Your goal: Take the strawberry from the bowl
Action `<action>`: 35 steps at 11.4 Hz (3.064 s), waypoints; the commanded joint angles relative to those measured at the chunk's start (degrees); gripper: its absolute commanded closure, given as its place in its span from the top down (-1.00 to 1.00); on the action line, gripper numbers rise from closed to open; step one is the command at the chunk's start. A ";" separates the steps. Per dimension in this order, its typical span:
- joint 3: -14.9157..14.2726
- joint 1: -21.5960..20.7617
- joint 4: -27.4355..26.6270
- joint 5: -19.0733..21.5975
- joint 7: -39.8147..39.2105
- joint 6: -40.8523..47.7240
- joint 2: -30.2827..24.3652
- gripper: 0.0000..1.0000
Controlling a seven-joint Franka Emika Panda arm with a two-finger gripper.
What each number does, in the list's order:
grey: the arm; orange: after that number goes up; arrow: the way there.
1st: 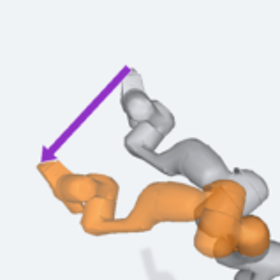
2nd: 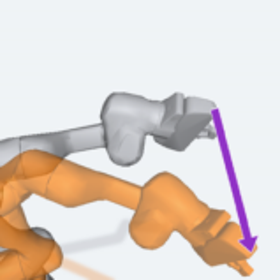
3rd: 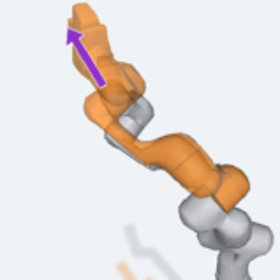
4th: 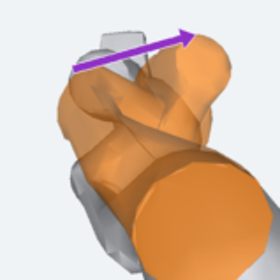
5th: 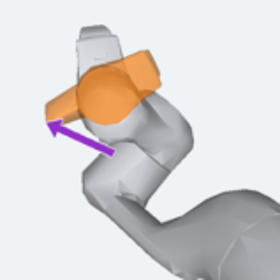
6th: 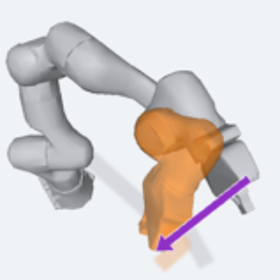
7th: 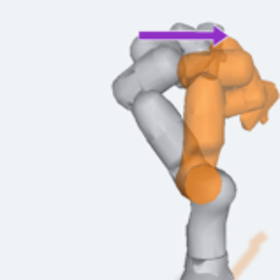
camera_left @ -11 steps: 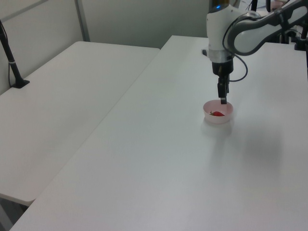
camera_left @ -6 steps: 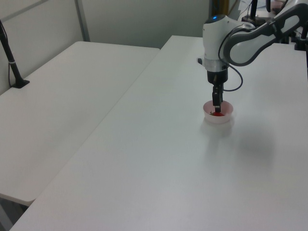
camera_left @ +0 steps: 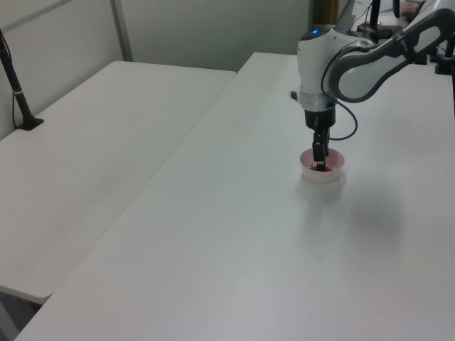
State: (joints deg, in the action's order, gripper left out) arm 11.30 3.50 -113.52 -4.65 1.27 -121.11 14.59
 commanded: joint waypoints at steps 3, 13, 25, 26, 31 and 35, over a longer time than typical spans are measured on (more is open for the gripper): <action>0.04 -0.24 -1.08 0.61 0.67 -2.73 1.75 0.43; -0.14 1.68 6.81 1.05 0.93 8.68 -1.23 -0.09; -1.64 14.35 14.10 -8.71 -2.95 1.65 2.91 1.00; -1.55 13.65 16.99 -8.36 -2.24 6.01 2.12 1.00; -2.33 7.15 20.10 -0.73 -1.10 20.53 -8.85 1.00; -10.24 -2.43 19.13 1.05 6.99 25.81 -13.97 1.00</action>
State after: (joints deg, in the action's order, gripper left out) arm 5.18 5.37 -92.15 -4.61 6.54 -97.96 3.08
